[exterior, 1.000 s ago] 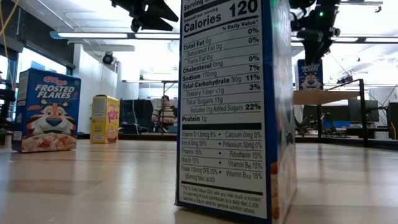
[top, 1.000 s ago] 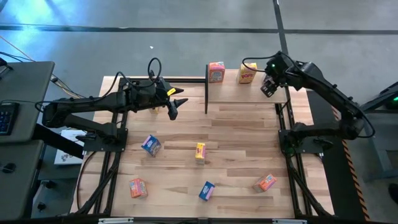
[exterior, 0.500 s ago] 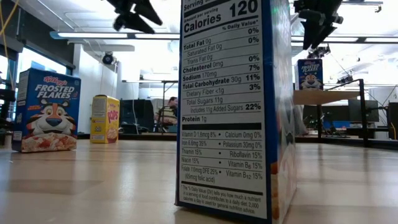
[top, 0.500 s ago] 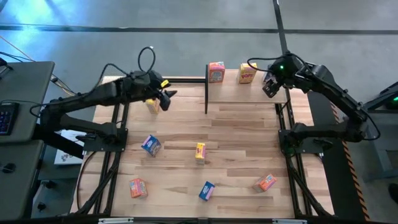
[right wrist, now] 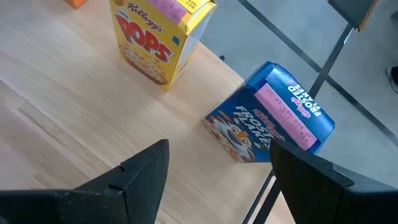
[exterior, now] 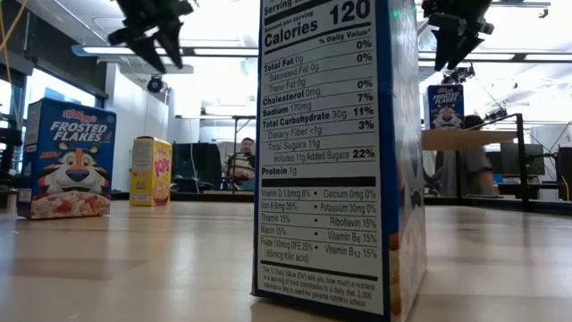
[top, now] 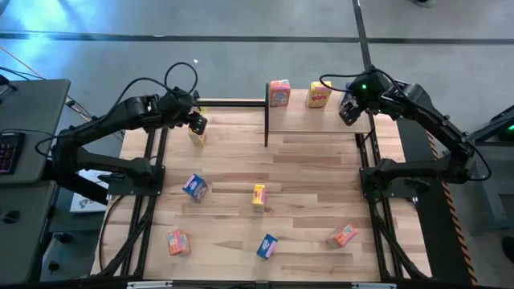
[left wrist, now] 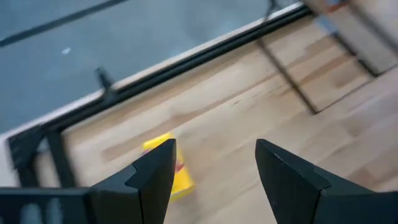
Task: Stack cereal on shelf
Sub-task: Put the top yellow cereal box on the shelf aligned with the yellow cereal box
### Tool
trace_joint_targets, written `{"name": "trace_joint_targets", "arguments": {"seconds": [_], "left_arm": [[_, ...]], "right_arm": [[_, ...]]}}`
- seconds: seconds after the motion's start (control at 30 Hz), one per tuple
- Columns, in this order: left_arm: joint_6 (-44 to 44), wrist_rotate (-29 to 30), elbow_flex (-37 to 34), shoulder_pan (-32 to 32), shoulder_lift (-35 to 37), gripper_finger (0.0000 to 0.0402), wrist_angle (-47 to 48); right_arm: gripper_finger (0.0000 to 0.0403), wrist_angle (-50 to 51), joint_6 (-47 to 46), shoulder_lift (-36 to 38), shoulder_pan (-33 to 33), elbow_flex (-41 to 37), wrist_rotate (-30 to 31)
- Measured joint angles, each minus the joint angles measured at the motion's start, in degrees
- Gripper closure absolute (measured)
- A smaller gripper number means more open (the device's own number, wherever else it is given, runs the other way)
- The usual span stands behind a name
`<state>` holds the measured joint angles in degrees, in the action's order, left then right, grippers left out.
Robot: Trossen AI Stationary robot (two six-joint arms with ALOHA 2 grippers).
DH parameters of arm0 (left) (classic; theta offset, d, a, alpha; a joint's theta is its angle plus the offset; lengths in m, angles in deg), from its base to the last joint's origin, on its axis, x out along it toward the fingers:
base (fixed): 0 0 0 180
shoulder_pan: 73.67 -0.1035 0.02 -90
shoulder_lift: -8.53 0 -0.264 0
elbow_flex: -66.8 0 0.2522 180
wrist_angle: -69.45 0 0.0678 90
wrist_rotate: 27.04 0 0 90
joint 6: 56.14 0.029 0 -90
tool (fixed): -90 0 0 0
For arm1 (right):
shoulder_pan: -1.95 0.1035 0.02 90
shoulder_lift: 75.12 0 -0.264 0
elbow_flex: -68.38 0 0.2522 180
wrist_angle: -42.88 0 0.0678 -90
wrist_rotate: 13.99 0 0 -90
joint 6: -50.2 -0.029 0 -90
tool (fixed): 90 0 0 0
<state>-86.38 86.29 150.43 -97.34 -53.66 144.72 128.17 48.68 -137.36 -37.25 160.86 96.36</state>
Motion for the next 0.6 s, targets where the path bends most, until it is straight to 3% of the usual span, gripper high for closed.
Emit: {"name": "trace_joint_targets", "arguments": {"seconds": [0.6], "left_arm": [[-8.8, -0.3, -11.8, -6.4, 0.0, 0.0190, -1.4]], "right_arm": [[0.0132, -0.1, 0.0, 0.0, 0.0, 0.0, -0.3]]}}
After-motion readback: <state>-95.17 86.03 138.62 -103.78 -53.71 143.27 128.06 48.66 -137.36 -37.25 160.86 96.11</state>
